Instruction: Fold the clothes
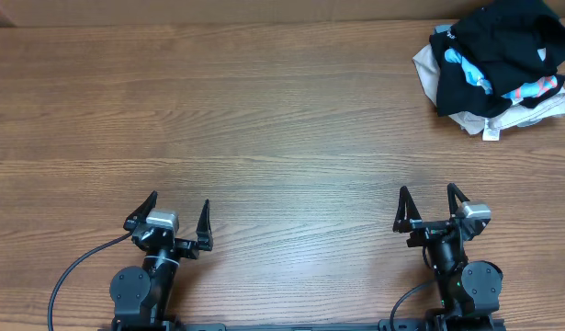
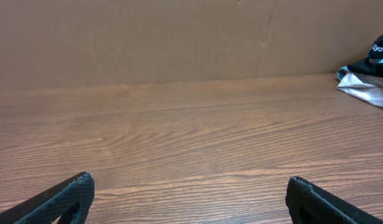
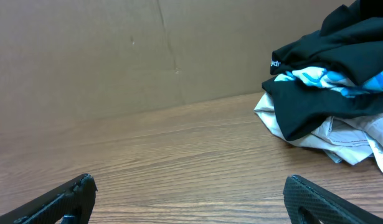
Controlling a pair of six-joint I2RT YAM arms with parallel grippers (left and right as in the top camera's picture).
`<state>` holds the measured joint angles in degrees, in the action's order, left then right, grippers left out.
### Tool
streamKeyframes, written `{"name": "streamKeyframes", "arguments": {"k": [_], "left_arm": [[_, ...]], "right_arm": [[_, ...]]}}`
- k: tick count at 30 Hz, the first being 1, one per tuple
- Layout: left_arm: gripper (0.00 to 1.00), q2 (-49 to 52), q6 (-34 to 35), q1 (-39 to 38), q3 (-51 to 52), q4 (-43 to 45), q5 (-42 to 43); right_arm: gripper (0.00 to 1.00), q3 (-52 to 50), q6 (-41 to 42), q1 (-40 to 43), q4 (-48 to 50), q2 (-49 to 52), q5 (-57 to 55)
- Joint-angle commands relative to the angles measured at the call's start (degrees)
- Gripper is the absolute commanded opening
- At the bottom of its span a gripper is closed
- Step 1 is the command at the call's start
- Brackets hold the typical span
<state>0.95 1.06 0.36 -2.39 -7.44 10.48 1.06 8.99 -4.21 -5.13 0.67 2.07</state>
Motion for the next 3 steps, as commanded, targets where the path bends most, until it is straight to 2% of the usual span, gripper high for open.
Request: {"name": "streamKeyframes", "arguments": {"k": [1, 3], "left_arm": [[1.00, -0.70, -1.09, -0.37, 0.50, 0.42, -0.48], [1.00, -0.70, -1.09, -0.37, 0.50, 0.39, -0.48]], "right_arm": [[1.00, -0.59, 0.22, -0.17, 0.42, -0.50, -0.72], [1.00, -0.59, 0.22, -0.17, 0.42, -0.50, -0.72]]}}
